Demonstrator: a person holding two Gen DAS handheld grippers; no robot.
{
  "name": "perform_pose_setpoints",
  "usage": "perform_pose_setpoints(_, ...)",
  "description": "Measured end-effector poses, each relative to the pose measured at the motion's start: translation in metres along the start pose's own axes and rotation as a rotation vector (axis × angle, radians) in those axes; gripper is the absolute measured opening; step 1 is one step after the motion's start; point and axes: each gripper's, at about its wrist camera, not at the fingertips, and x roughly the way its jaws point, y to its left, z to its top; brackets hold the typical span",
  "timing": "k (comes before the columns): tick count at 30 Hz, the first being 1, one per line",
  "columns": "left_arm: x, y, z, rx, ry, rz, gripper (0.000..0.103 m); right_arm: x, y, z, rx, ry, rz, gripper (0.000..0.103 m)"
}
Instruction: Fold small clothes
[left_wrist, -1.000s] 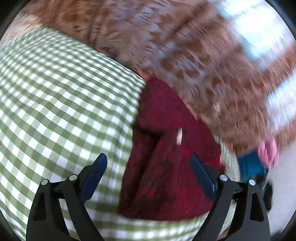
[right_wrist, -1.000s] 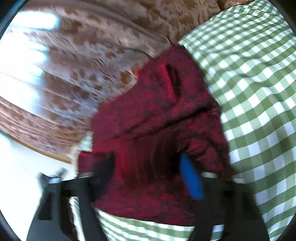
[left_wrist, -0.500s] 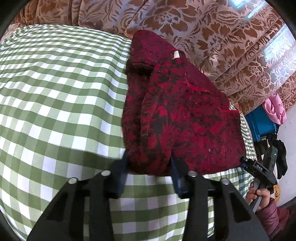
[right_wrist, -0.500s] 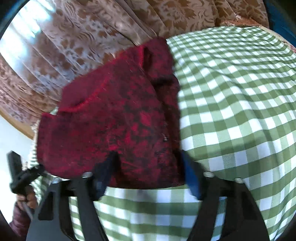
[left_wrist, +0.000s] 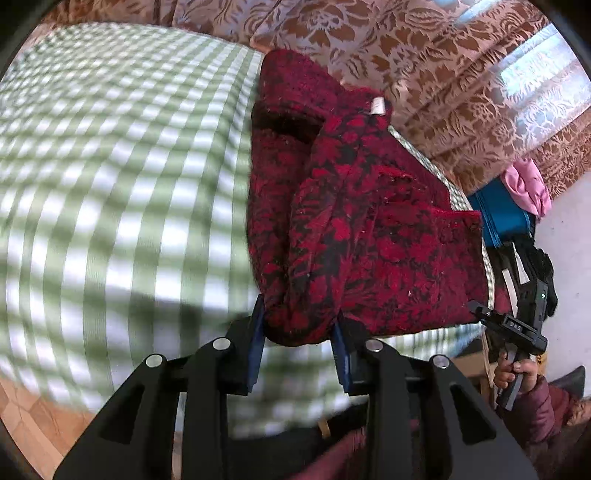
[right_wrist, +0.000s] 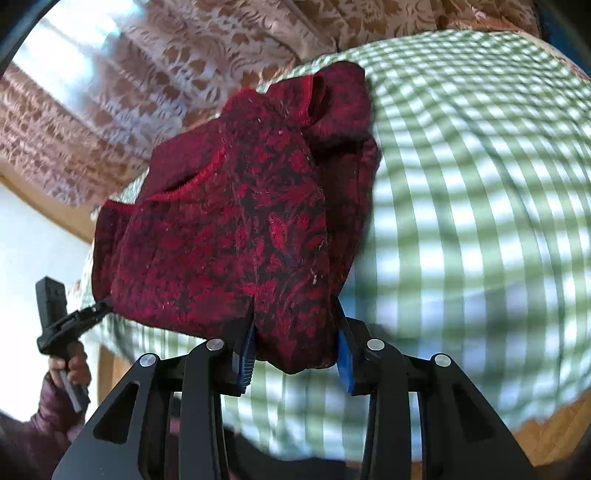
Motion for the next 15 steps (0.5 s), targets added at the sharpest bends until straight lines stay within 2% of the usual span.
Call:
perform_pose_setpoints(3, -0.005, -0.004, -0.016, 0.012, 0.007, 0.026, 0.04, -0.006, -0.004, -0.014, -0.008, 0.027, -0.011, 0.036)
perform_pose_setpoints(5, -0.013, -0.007, -0.014, 0.029, -0.018, 0.028, 0.051, -0.011, -0.004, -0.01, -0.016, 0.026, -0.031, 0.044)
perform_pose_setpoints(6, -0.02, -0.01, -0.01, 0.041, -0.055, 0.036, 0.055, -0.015, -0.004, -0.006, -0.014, 0.012, -0.029, 0.047)
perform_pose_setpoints(8, -0.032, -0.017, 0.0, 0.087, -0.11, 0.049, 0.068, -0.028, 0.0, 0.006, -0.022, -0.054, -0.035, 0.074)
perform_pose_setpoints(9, -0.036, -0.019, 0.004, 0.105, -0.127, 0.059, 0.069, -0.031, 0.005, 0.011, -0.039, -0.088, -0.054, 0.077)
perform_pose_setpoints(12, -0.038, -0.035, 0.022, 0.188, -0.177, 0.118, 0.07, -0.032, 0.023, 0.03, -0.097, -0.154, -0.102, 0.079)
perform_pose_setpoints(15, -0.038, -0.048, 0.033, 0.265, -0.196, 0.134, 0.074, -0.019, 0.048, 0.042, -0.205, -0.19, -0.191, 0.079)
